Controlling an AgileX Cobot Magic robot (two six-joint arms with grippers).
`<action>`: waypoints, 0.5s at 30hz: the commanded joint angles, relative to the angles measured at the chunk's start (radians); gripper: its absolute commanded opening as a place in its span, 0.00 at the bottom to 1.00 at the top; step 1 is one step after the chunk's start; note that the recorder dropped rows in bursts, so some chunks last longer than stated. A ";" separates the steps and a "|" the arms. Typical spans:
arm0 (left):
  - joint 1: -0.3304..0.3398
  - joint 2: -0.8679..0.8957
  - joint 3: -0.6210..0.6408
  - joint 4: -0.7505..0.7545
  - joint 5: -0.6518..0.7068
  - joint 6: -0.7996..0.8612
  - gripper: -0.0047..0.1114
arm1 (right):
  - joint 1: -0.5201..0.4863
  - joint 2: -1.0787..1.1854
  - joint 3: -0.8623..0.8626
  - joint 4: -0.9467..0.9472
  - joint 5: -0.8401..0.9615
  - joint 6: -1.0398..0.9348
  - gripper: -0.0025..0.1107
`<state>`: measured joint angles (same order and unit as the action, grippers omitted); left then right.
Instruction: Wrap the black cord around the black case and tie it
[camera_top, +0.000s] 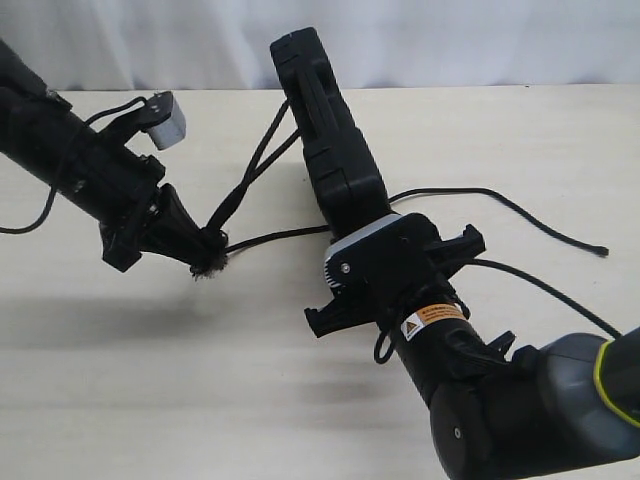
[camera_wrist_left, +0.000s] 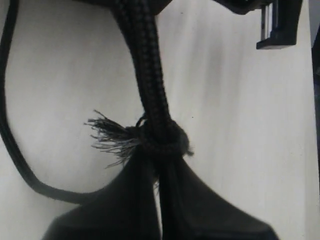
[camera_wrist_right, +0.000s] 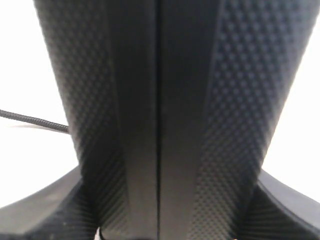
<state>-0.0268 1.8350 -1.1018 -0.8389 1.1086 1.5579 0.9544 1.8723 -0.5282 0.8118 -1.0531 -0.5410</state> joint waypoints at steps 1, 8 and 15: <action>-0.030 0.016 -0.027 0.005 0.037 -0.019 0.04 | -0.004 -0.002 0.005 -0.051 0.012 0.012 0.06; -0.030 0.016 -0.029 0.112 0.070 -0.021 0.04 | -0.004 -0.002 0.005 -0.068 0.012 0.004 0.06; -0.032 0.021 -0.070 0.211 -0.062 -0.172 0.04 | -0.004 -0.002 0.005 -0.068 0.042 -0.024 0.06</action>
<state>-0.0499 1.8580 -1.1415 -0.6132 1.0545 1.4188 0.9516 1.8723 -0.5249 0.7667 -1.0448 -0.5656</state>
